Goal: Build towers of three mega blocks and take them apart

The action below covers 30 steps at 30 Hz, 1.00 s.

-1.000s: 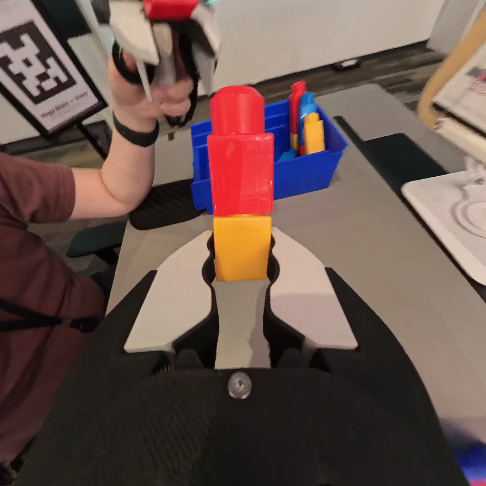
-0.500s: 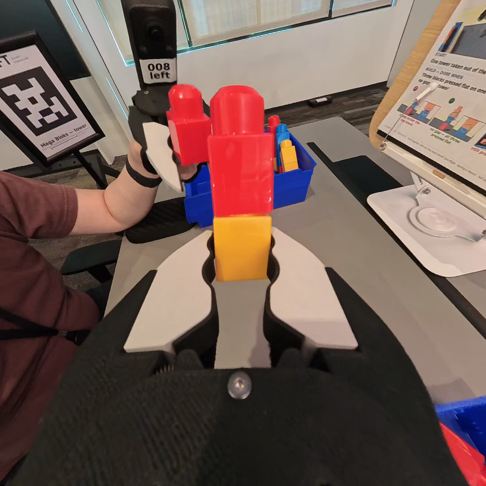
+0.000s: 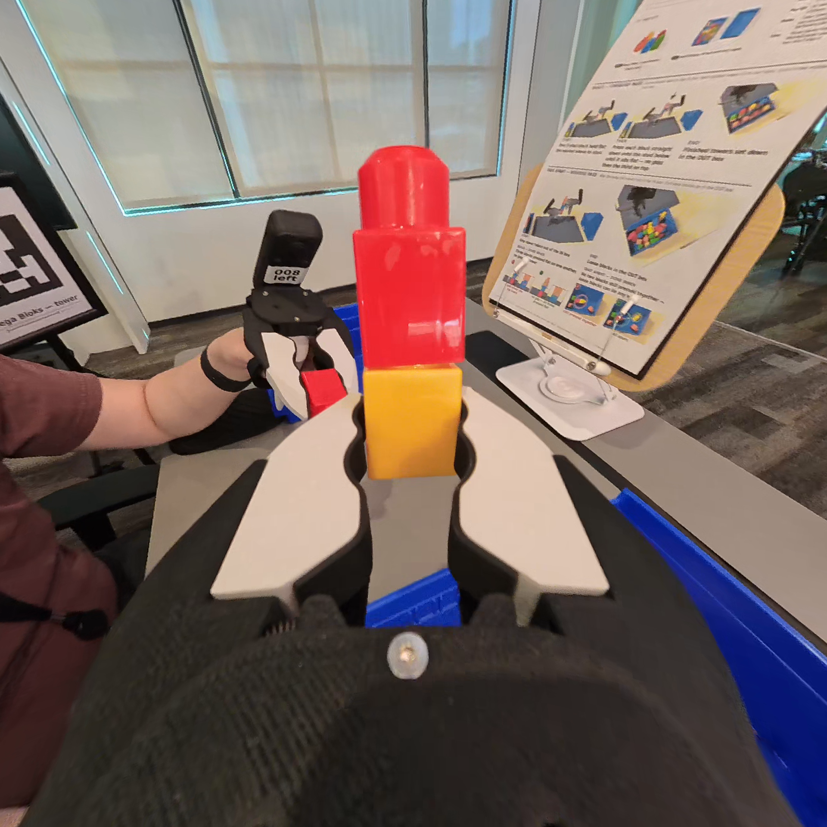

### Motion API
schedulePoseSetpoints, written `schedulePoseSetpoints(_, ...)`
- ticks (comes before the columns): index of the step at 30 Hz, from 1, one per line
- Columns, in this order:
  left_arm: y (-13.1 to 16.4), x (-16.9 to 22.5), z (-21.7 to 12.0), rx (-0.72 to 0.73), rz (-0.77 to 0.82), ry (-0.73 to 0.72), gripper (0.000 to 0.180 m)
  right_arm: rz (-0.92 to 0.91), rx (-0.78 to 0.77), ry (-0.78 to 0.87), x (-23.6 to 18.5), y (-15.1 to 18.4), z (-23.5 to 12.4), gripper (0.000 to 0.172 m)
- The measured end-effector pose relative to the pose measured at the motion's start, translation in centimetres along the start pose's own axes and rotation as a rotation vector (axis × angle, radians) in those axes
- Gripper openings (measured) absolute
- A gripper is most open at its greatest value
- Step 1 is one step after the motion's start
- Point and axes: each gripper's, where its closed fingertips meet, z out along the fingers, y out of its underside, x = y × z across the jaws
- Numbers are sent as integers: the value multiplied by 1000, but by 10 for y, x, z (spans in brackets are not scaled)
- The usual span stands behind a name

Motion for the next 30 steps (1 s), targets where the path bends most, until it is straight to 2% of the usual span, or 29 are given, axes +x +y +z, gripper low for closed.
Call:
schedulePoseSetpoints(7, 9, -10, 1, -8, 5, -48, 38, 6, -27, -6, 4, 4, 5, 38)
schedulePoseSetpoints(17, 9, -18, -35, 56, 4, -91, 38, 19, -118, -56, -1, 21, 42, 38)
schedulePoseSetpoints(23, 30, -19, -29, -45, -51, -81, 38, 21, -154, -60, -2, 27, 51, 38)
schedulePoseSetpoints(30, 38, -17, -22, -102, -13, -97, 38, 31, -164, -61, -1, 30, 53, 38)
